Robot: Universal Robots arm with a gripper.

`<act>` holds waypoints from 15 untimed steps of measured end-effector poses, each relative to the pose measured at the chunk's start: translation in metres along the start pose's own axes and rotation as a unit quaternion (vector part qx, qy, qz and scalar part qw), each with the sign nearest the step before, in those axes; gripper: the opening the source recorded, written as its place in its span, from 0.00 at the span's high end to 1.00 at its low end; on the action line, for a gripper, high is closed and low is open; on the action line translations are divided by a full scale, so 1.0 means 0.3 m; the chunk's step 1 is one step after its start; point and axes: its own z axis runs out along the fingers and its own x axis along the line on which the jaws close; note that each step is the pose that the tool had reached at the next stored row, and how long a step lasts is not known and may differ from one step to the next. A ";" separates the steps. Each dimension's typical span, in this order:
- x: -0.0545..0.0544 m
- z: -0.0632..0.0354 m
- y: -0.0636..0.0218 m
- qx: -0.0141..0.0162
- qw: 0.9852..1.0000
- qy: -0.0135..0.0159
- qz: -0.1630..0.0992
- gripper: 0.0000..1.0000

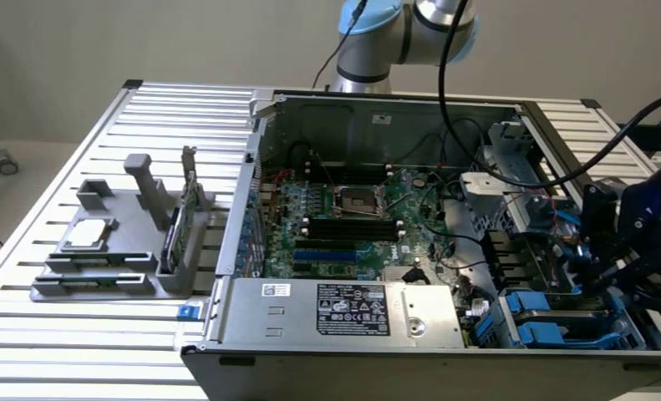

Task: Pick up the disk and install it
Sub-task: 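Insert the first disk wire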

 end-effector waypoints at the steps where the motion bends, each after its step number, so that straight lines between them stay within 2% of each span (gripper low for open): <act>1: 0.000 0.000 -0.001 0.000 1.000 -0.001 0.002 0.82; 6: 0.002 0.000 -0.010 0.001 1.000 -0.005 0.009 0.82; 15: 0.004 0.004 -0.018 -0.001 0.999 -0.012 0.041 0.82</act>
